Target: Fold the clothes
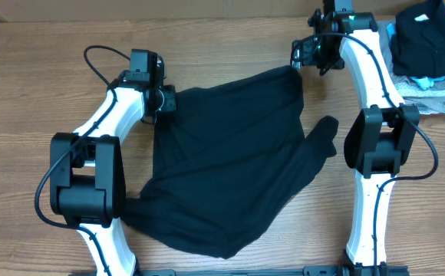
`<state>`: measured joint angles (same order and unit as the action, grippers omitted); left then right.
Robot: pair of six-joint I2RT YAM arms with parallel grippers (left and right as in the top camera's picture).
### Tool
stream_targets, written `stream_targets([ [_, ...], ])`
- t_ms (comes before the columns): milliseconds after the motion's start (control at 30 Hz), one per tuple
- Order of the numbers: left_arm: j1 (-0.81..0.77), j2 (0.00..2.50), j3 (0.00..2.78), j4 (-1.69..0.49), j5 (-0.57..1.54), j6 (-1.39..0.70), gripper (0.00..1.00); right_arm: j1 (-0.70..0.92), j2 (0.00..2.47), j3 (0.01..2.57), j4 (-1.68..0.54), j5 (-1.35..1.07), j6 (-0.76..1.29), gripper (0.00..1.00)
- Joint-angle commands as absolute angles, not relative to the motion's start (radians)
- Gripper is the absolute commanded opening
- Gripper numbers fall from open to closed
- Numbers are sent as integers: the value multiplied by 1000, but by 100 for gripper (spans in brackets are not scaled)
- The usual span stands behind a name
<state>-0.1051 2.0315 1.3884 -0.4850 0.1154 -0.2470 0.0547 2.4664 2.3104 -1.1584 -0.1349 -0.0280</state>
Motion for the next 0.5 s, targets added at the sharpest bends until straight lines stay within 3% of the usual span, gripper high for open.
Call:
stream_targets([
  [0, -112, 2042, 1403, -464, 123, -290, 8, 61, 2465, 2231, -1129, -197, -84, 90],
  [233, -110, 2042, 1403, -467, 122, -303, 4, 62, 2465, 2111, -1039, -277, -113, 85],
  [333, -110, 2042, 1403, -467, 118, -303, 4, 64, 2465, 2093, -1015, -302, -113, 78],
  [400, -111, 2042, 1403, -466, 107, -304, 4, 65, 2465, 2093, -1003, -317, -113, 60],
  [467, -106, 2042, 1404, -466, 89, -303, 4, 65, 2465, 2096, -987, -316, -111, 12],
])
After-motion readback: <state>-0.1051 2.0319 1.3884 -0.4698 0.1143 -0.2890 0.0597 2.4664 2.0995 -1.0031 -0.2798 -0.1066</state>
